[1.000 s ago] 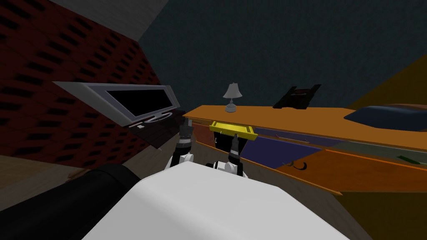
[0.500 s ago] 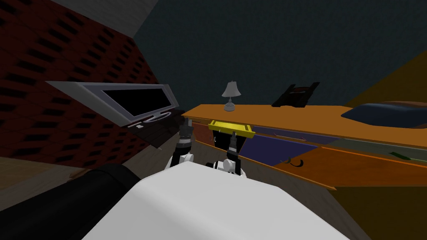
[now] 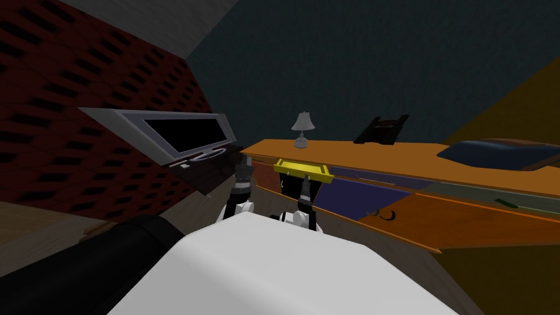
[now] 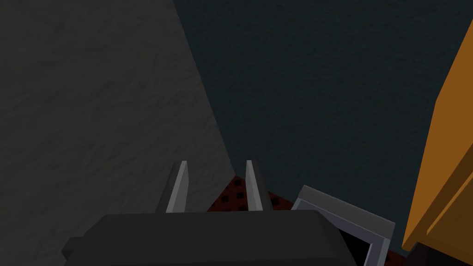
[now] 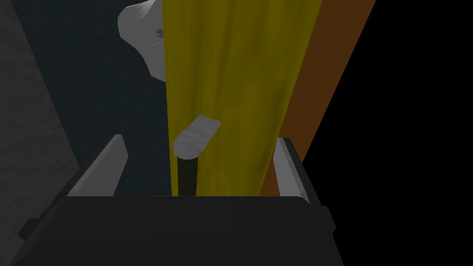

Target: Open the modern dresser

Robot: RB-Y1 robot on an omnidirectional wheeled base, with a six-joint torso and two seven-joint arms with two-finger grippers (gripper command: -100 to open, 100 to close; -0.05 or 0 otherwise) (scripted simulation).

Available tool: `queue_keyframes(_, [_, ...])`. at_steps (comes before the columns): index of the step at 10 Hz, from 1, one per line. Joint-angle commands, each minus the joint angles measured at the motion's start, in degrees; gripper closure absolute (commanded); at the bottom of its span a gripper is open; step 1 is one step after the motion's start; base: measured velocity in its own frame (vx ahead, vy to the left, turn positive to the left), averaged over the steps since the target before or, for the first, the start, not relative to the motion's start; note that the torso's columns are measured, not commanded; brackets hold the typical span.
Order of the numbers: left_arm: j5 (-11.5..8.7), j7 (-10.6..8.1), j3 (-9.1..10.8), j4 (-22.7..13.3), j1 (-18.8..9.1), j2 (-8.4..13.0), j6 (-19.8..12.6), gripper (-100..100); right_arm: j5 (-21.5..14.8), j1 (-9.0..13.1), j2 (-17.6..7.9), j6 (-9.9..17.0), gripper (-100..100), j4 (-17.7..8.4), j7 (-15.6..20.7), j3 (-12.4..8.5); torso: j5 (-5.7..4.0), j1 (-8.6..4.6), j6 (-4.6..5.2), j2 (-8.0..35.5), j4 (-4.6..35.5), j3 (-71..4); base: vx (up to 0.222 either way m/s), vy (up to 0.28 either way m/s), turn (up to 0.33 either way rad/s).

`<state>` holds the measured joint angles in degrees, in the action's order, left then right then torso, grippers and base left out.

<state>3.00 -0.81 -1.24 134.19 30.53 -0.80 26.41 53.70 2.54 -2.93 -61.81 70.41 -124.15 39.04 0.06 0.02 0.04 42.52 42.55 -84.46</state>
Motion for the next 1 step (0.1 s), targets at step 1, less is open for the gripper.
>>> queue_keyframes(1, [0.0,0.0,0.0,0.0,0.0,0.0,0.0,0,0.04,-0.08,-0.01,0.07,0,-0.09,-0.01,0.02,-0.02,-0.01,-0.01,-0.08,-0.08,-0.04,0.0,0.0,0.0])
